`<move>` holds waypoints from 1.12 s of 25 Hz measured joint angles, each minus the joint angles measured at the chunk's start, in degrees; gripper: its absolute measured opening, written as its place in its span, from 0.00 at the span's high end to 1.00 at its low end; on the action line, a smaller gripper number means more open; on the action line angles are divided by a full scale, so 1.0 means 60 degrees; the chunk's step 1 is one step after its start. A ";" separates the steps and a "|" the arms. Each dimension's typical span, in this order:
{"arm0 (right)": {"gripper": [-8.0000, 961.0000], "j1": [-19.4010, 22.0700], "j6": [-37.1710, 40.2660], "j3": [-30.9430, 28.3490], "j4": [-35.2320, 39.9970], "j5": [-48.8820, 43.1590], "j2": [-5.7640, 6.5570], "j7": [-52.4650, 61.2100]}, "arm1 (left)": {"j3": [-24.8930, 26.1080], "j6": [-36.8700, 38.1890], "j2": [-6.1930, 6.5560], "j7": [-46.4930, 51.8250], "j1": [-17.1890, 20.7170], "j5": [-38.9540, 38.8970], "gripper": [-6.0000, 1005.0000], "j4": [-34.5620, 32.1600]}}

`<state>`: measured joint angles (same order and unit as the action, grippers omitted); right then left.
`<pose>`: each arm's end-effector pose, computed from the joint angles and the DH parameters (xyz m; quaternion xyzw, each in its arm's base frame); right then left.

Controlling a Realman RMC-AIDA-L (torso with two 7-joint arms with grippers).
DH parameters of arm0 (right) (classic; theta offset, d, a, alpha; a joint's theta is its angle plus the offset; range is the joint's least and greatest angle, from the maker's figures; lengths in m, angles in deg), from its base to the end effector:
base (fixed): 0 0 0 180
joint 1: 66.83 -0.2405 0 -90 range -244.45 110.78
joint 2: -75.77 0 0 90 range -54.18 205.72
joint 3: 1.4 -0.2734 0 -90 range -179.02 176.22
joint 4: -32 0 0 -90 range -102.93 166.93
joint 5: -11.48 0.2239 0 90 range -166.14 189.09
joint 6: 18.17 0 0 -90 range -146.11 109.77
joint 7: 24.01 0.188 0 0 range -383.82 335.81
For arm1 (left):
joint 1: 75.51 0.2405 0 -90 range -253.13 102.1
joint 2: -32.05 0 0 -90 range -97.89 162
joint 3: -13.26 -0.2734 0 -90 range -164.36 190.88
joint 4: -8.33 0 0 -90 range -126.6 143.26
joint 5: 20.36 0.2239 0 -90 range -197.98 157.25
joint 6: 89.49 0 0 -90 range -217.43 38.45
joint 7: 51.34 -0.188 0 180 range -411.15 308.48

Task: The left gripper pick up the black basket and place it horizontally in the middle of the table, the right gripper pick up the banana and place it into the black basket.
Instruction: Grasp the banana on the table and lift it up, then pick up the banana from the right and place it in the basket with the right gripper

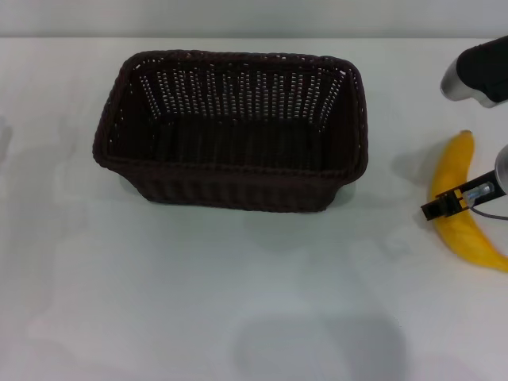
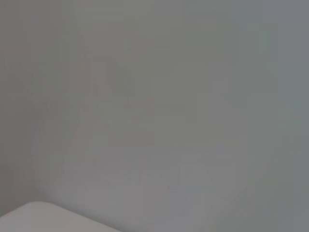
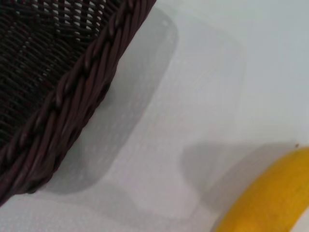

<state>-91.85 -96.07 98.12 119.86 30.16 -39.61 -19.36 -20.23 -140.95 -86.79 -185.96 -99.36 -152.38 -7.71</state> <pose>0.2324 0.3770 -0.0463 -0.8061 0.4504 -0.1682 0.3451 -0.4238 0.4009 0.0488 -0.5748 -0.4157 -0.3389 0.6180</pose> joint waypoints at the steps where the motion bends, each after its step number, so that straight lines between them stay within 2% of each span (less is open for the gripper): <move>1: 0.25 -0.0047 0.0001 -0.0024 -0.0041 0.0000 0.0003 0.0000 | 0.0000 0.0005 0.0001 -0.0046 0.0000 -0.0037 0.21 0.0002; 14: 0.42 -0.0508 -0.0053 -0.0157 -0.0668 0.0051 -0.0001 -0.0170 | 0.0001 0.0051 0.0003 -0.0735 -0.0055 -0.0509 0.21 0.0228; 21: 0.46 -0.0301 -0.0059 -0.0233 0.0054 -0.0359 0.0033 -0.0347 | 0.0000 0.0048 0.0003 -0.0741 -0.0056 -0.0522 0.21 0.0233; 26: 0.47 -0.0236 -0.0161 -0.0750 0.0571 -0.0909 0.0039 -0.0828 | 0.0000 0.0027 0.0003 -0.0745 -0.0024 -0.0528 0.21 0.0233; 28: 0.47 -0.0256 0.0052 -0.1514 0.0952 -0.0982 0.0033 -0.1538 | 0.0000 0.0026 0.0002 -0.0746 -0.0026 -0.0527 0.21 0.0233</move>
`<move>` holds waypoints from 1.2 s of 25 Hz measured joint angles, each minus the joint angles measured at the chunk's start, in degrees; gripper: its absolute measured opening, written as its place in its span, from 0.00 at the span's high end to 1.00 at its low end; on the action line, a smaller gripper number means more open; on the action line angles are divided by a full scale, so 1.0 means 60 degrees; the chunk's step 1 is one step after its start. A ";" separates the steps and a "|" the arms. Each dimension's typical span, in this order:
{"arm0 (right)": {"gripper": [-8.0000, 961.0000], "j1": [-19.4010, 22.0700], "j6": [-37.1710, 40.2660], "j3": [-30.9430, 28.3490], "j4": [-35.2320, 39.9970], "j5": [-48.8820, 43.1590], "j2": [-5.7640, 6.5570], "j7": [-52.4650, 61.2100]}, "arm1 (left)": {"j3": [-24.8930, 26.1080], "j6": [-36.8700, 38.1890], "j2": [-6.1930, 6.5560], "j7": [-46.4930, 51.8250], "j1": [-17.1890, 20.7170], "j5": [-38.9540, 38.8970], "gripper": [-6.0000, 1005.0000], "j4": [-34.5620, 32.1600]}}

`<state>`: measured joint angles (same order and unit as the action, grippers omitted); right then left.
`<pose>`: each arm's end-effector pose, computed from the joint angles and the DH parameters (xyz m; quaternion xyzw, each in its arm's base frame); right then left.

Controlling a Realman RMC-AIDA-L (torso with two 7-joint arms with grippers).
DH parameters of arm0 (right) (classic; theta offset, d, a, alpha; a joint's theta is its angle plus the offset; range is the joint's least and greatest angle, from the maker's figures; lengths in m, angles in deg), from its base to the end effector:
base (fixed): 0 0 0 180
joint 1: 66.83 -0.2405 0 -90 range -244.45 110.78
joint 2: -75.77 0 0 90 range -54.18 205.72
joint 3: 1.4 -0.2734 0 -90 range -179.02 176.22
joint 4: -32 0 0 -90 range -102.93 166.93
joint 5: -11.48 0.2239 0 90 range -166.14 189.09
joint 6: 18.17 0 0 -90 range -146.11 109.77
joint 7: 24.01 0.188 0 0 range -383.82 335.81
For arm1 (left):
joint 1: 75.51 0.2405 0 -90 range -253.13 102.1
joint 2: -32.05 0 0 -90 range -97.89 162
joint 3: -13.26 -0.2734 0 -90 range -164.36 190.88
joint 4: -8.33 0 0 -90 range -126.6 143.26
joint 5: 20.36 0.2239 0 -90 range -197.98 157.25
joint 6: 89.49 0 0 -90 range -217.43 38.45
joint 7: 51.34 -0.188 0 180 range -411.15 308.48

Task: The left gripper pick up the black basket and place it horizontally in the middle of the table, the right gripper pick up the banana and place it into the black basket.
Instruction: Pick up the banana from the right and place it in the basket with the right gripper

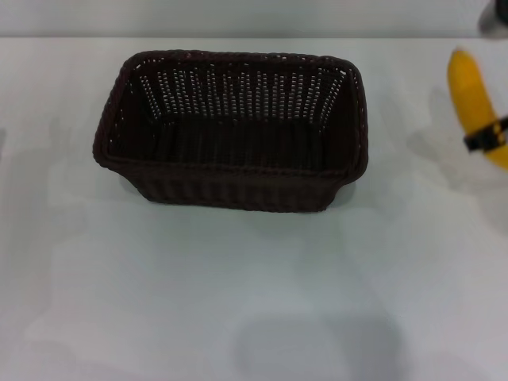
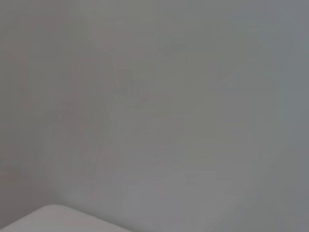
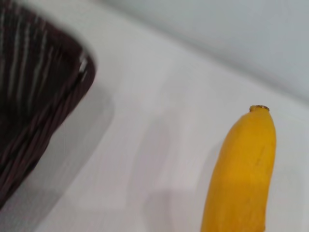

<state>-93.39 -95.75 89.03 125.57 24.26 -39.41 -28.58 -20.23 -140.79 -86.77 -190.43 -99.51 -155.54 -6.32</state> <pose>0.2136 0.4138 0.0165 -0.8099 0.3769 -0.1437 0.4258 -0.4287 0.3982 0.0488 -0.5688 -0.4100 -0.3249 0.6347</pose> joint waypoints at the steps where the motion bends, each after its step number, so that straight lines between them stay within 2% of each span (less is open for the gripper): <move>1: 0.47 0.0000 0.0000 0.0000 0.0000 0.0000 0.0000 0.0000 | 0.0000 0.0003 0.0000 -0.0001 -0.0008 -0.0001 0.21 0.0010; 5: 0.47 -0.0149 0.1146 -0.0502 0.0371 0.0961 -0.0005 -0.1296 | 0.0000 0.0006 -0.0006 -0.0003 -0.0018 -0.0001 0.21 0.0036; 9: 0.47 -0.0618 0.2294 -0.0531 0.0088 0.2485 -0.0014 -0.2983 | 0.0000 0.0000 -0.0015 0.0004 -0.0024 -0.0002 0.21 0.0059; 12: 0.47 -0.1286 0.2939 -0.0384 -0.0771 0.3724 -0.0026 -0.4544 | 0.0000 0.0007 -0.0015 0.0022 -0.0031 0.0000 0.21 0.0118; 13: 0.47 -0.1681 0.3145 -0.0306 -0.1428 0.4496 -0.0033 -0.5469 | 0.0000 0.0007 -0.0015 0.0022 -0.0031 0.0000 0.21 0.0118; 14: 0.47 -0.1681 0.3145 -0.0306 -0.1428 0.4496 -0.0033 -0.5469 | 0.0000 0.0008 -0.0016 0.0030 -0.0030 0.0001 0.21 0.0125; 17: 0.47 -0.2434 0.3293 -0.0152 -0.3205 0.6132 -0.0059 -0.7285 | 0.0000 0.0010 -0.0027 0.0048 -0.0030 0.0002 0.21 0.0168; 23: 0.44 -0.2478 0.3759 0.0025 -0.4234 0.7479 -0.0104 -0.8674 | 0.0000 0.0001 -0.0029 0.0053 -0.0098 -0.0078 0.21 0.0275; 30: 0.41 -0.1512 0.4405 0.0096 -0.3946 0.9216 -0.0083 -0.9861 | 0.0000 -0.0103 -0.0046 -0.0184 -0.0043 -0.0509 0.21 0.0310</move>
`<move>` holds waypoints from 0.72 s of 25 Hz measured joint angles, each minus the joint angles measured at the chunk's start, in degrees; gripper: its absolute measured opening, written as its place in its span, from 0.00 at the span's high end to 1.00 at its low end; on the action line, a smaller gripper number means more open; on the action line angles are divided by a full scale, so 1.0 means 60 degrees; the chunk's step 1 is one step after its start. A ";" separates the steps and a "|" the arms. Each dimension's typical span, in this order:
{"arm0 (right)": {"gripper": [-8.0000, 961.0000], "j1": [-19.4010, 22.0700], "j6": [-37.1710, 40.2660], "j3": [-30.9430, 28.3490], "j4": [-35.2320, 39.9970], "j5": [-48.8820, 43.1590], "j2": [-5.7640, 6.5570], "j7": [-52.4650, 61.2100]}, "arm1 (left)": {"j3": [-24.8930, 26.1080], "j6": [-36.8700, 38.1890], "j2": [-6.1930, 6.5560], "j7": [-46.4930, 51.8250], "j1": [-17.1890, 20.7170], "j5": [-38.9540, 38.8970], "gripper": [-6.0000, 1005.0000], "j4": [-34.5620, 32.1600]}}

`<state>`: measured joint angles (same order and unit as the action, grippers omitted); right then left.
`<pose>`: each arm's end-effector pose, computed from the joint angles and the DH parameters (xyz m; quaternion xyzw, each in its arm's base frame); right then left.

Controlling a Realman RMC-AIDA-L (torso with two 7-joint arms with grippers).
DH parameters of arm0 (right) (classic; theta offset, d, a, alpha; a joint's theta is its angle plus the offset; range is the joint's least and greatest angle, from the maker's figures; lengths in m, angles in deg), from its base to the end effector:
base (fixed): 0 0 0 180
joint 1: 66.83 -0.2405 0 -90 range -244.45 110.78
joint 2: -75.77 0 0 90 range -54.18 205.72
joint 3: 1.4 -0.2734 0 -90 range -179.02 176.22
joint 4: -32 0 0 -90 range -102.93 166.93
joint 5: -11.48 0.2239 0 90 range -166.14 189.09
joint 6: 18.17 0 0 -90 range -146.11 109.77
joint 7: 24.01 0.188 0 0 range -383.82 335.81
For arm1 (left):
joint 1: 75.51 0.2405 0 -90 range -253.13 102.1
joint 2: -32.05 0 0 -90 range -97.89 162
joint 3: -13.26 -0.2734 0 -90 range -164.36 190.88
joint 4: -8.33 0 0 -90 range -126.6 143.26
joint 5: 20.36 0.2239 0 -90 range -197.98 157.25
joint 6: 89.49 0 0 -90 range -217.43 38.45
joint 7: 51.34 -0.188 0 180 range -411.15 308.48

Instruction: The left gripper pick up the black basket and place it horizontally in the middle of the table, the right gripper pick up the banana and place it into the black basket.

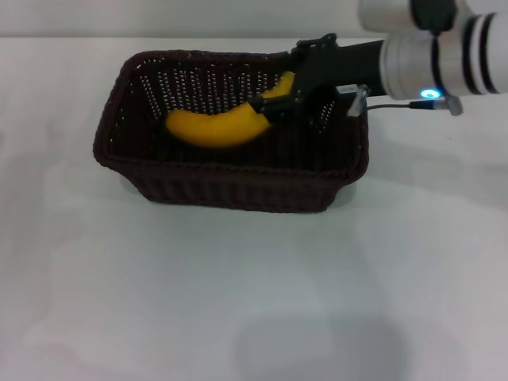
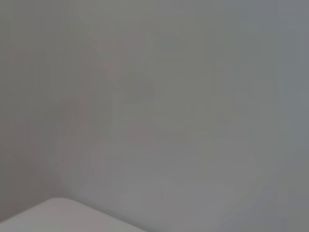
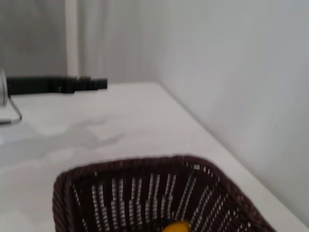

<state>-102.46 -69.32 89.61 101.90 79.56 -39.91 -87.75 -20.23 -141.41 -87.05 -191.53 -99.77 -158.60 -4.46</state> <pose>0.0996 0.4402 -0.0783 -0.9639 0.0790 0.1106 0.2291 -0.4306 0.3949 0.0440 -0.5523 -0.4215 -0.3333 0.6374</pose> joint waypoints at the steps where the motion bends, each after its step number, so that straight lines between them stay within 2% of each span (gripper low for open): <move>1: 0.40 0.0185 0.0050 -0.0075 0.0049 0.0272 0.0015 -0.0135 | 0.0000 -0.0033 -0.0012 -0.0179 0.0002 -0.0221 0.21 0.0078; 4: 0.26 0.0781 0.0328 -0.0412 0.0114 0.1195 -0.0002 -0.0797 | 0.0000 -0.0356 -0.0024 -0.0918 -0.0013 -0.0822 0.21 0.0472; 6: 0.17 0.1286 0.0596 -0.0731 0.0061 0.2547 -0.0004 -0.1828 | -0.0001 -0.0728 -0.0037 -0.1363 -0.0021 -0.1052 0.21 0.0729; 10: 0.11 0.2046 0.0604 -0.1568 -0.0796 0.6292 0.0022 -0.4369 | -0.0017 -0.1203 -0.0055 -0.1654 -0.0009 -0.1103 0.21 0.0926; 12: 0.09 0.2285 0.0393 -0.1969 -0.1583 0.8105 0.0020 -0.5551 | -0.0035 -0.1220 -0.0056 -0.1660 -0.0009 -0.1106 0.21 0.0933; 13: 0.09 0.2352 0.0021 -0.2264 -0.2401 0.9390 0.0007 -0.6523 | -0.0040 -0.1194 -0.0056 -0.1661 -0.0022 -0.1105 0.20 0.0943; 15: 0.09 0.2334 -0.0700 -0.2582 -0.3525 1.0823 0.0005 -0.8039 | -0.0031 -0.1155 -0.0056 -0.1652 -0.0040 -0.1119 0.20 0.0995; 18: 0.09 0.2159 -0.2387 -0.3006 -0.5815 1.3238 -0.0006 -1.0780 | -0.0011 -0.1145 -0.0052 -0.1639 -0.0063 -0.1181 0.20 0.1055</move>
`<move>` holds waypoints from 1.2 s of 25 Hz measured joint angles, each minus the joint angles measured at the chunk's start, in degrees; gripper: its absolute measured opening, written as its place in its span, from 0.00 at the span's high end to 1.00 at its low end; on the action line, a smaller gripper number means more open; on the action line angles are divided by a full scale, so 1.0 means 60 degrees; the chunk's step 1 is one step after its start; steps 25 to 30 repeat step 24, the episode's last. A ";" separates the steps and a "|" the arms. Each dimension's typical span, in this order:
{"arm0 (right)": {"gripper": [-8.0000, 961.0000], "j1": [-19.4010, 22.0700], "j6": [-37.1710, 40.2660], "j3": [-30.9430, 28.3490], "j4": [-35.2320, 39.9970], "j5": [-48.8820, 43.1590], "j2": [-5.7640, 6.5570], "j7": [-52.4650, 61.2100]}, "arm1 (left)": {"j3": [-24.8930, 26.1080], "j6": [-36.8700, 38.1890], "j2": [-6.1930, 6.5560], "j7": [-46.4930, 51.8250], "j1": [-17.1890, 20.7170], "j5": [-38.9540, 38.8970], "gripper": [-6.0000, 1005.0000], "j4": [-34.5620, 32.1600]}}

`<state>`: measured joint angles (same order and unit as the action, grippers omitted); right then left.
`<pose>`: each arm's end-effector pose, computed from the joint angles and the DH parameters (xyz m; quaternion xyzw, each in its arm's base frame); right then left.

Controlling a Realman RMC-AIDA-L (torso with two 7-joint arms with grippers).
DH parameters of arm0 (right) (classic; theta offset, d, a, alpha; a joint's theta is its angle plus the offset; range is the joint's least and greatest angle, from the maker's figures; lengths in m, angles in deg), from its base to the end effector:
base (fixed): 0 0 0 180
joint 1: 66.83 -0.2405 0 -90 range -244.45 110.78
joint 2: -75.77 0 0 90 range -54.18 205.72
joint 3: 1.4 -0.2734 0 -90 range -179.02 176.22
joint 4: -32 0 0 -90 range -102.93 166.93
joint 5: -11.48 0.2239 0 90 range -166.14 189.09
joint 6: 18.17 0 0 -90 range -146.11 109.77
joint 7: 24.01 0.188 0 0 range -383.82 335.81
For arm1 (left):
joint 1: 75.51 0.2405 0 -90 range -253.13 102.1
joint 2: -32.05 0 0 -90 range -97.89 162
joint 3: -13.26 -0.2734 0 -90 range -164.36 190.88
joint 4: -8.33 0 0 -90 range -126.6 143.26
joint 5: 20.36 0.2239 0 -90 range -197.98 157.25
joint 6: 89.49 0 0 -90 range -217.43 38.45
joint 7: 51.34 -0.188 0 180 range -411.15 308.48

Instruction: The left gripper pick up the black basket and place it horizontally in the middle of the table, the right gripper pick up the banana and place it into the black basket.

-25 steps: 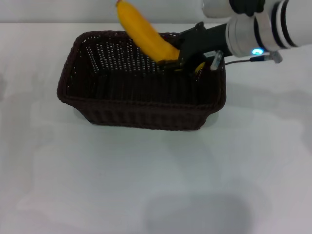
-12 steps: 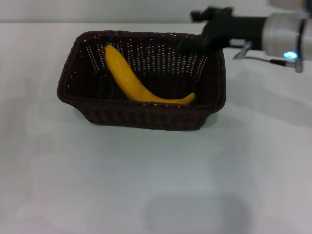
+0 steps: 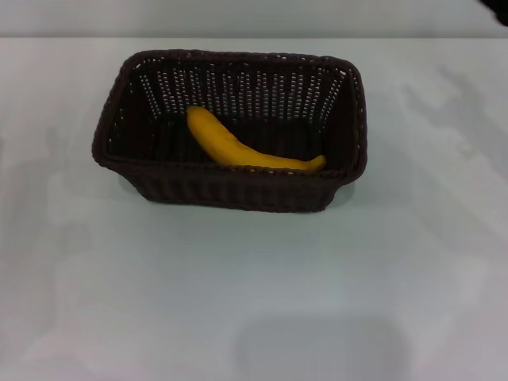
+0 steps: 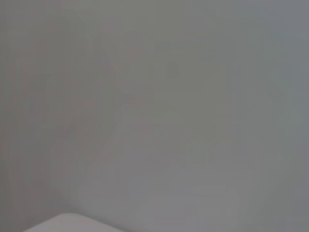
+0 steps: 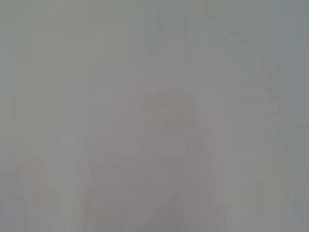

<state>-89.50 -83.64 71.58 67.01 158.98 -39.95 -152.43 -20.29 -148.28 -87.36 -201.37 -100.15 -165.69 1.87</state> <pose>0.2453 0.4336 0.0481 -0.7365 0.1792 0.4771 0.4448 -0.4269 0.3815 0.0344 -0.5421 -0.3942 -0.3321 0.6637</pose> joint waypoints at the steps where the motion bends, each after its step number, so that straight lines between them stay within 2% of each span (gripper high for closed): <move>1: 0.09 -0.0051 -0.0459 -0.0065 -0.0636 0.0591 -0.0005 -0.0968 | -0.0003 -0.0011 0.0001 0.0000 -0.0001 -0.0009 0.20 0.0001; 4: 0.09 -0.0105 -0.1099 -0.0371 -0.2173 0.1599 -0.0028 -0.3392 | -0.0041 -0.0082 -0.0005 -0.0008 -0.0001 0.0001 0.20 0.0005; 9: 0.09 -0.0059 -0.1106 -0.0872 -0.3058 0.1649 -0.0037 -0.3836 | -0.0078 -0.0042 0.0021 -0.0028 -0.0031 0.0352 0.20 -0.0013; 12: 0.09 -0.0013 -0.1143 -0.1640 -0.3784 0.1678 -0.0061 -0.4286 | -0.0082 -0.0007 0.0076 -0.0038 -0.0090 0.0924 0.20 -0.0080; 17: 0.09 -0.0009 -0.1159 -0.1841 -0.4063 0.1682 -0.0057 -0.4399 | -0.0080 -0.0070 0.0059 -0.0299 -0.0161 0.1000 0.20 -0.0099; 22: 0.09 -0.0016 -0.1114 -0.1850 -0.4080 0.1652 -0.0039 -0.4488 | -0.0077 0.0051 0.0019 -0.0634 -0.0400 0.1020 0.12 0.0001; 30: 0.09 -0.0005 -0.1111 -0.1853 -0.4085 0.1650 -0.0037 -0.4535 | -0.0076 -0.0013 -0.0009 -0.0638 -0.0410 0.1007 0.12 0.0021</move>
